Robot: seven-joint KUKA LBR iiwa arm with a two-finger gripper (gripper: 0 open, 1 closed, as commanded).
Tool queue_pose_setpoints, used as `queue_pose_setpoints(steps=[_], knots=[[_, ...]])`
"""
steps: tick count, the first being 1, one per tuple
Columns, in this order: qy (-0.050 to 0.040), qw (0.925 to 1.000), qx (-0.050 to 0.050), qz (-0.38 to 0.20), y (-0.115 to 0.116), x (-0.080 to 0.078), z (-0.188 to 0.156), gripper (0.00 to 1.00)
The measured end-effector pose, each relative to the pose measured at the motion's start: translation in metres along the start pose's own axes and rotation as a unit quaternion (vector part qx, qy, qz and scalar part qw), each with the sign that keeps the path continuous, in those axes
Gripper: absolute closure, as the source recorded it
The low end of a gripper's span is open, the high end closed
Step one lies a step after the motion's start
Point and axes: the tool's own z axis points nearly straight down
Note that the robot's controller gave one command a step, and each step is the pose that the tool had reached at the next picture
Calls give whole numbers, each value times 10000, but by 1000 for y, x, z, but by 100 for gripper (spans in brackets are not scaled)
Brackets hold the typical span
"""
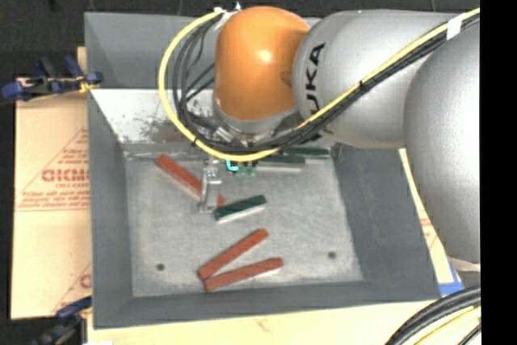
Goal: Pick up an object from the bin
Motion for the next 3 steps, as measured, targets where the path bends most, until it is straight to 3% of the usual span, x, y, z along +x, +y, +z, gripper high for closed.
queue_pose_setpoints(steps=[1, 2, 3], knots=[[-20, 9998, 9, -203, 0, -48, 130, 0], [-34, 9985, 2, 554, -52, -54, 125, 0], [-32, 9984, -7, 558, -51, -54, 126, 100]])
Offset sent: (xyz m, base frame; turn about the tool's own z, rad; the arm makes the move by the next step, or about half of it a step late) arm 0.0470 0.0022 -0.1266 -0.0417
